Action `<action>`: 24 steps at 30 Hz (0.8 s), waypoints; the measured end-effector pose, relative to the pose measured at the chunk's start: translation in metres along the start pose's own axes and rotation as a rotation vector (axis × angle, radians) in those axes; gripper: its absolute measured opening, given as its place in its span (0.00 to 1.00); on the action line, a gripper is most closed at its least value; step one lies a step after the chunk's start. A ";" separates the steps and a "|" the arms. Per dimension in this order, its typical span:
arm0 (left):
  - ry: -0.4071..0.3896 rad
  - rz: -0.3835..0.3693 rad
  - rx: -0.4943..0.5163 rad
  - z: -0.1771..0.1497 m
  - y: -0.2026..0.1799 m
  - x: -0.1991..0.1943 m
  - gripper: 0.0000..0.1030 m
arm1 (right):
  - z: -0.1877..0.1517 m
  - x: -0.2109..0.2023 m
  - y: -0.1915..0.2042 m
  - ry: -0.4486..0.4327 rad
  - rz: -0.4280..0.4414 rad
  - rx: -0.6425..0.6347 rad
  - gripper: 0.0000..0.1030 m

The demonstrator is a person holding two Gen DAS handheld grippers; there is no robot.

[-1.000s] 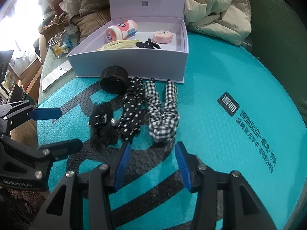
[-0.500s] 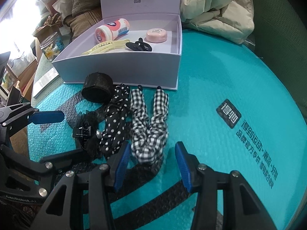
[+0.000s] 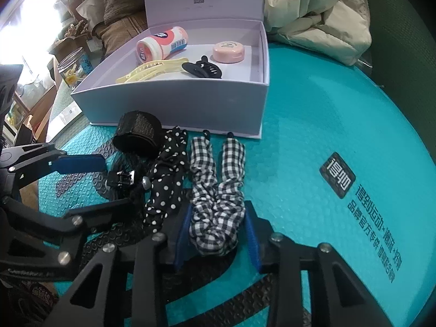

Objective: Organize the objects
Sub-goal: 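Grasp the gingham scrunchie with the right tool while the left tool grasps the black claw clip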

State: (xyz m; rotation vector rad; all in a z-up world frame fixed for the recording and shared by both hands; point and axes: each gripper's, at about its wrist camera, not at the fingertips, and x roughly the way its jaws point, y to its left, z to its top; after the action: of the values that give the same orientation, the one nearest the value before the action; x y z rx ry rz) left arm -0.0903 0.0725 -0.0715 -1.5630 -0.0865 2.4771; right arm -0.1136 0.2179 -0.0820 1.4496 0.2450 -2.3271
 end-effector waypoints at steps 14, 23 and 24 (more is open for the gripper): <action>0.050 -0.057 -0.005 -0.016 0.016 -0.010 0.31 | -0.023 -0.011 0.006 0.015 0.014 -0.005 0.31; 0.072 -0.067 -0.012 -0.038 0.029 -0.024 0.31 | -0.047 -0.023 0.017 0.023 0.030 0.006 0.31; 0.072 -0.058 -0.011 -0.039 0.029 -0.025 0.31 | -0.049 -0.024 0.018 0.022 0.032 0.009 0.31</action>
State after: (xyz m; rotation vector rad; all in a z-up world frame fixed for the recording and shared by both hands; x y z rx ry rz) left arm -0.0491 0.0363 -0.0714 -1.6287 -0.1327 2.3774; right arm -0.0565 0.2236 -0.0820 1.4741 0.2159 -2.2909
